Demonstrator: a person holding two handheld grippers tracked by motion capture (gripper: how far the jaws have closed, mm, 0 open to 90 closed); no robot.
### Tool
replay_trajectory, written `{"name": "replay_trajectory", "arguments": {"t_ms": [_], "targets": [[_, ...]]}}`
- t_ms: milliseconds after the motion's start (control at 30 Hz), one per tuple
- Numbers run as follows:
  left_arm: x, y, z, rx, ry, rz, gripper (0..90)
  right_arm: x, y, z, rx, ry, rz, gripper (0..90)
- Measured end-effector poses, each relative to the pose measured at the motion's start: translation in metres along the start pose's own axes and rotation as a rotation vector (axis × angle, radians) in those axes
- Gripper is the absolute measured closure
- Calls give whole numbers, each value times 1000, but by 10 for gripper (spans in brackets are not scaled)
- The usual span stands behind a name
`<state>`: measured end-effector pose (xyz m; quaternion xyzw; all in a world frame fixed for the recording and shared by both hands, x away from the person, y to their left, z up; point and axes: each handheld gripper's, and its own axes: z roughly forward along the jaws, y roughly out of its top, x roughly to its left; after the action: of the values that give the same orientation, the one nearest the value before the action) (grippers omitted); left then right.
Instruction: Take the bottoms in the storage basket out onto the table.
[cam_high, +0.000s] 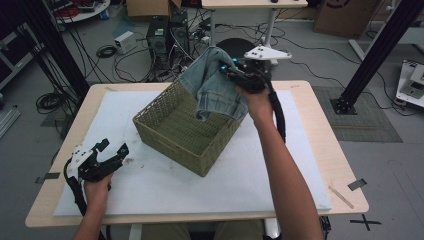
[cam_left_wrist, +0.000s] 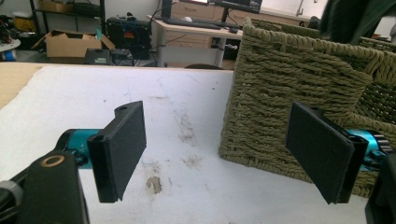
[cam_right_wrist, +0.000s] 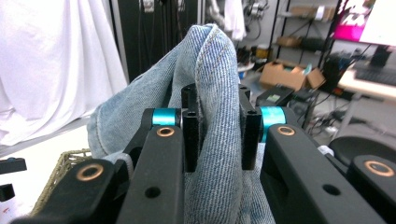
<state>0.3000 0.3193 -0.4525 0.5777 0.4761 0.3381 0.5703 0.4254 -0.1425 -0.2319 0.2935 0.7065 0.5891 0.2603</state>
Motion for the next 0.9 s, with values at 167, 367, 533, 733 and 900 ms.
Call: {"name": "replay_trajectory", "arguments": {"t_ms": [167, 367, 533, 733, 900], "targets": [[-1, 0, 0, -2, 3, 1, 208, -10, 8, -41, -55, -33, -2, 776], [-1, 0, 0, 0, 5, 6, 208, -22, -1, -84, -70, -62, 1, 775], [-1, 0, 0, 0, 4, 9, 207, -31, -30, -121, -54, -89, 14, 773], [-2, 0, 0, -1, 9, 11, 207, -39, -66, -138, -15, -130, 55, 771], [-2, 0, 0, 2, 8, 20, 208, -49, -115, -145, 71, -178, 109, 769]]}}
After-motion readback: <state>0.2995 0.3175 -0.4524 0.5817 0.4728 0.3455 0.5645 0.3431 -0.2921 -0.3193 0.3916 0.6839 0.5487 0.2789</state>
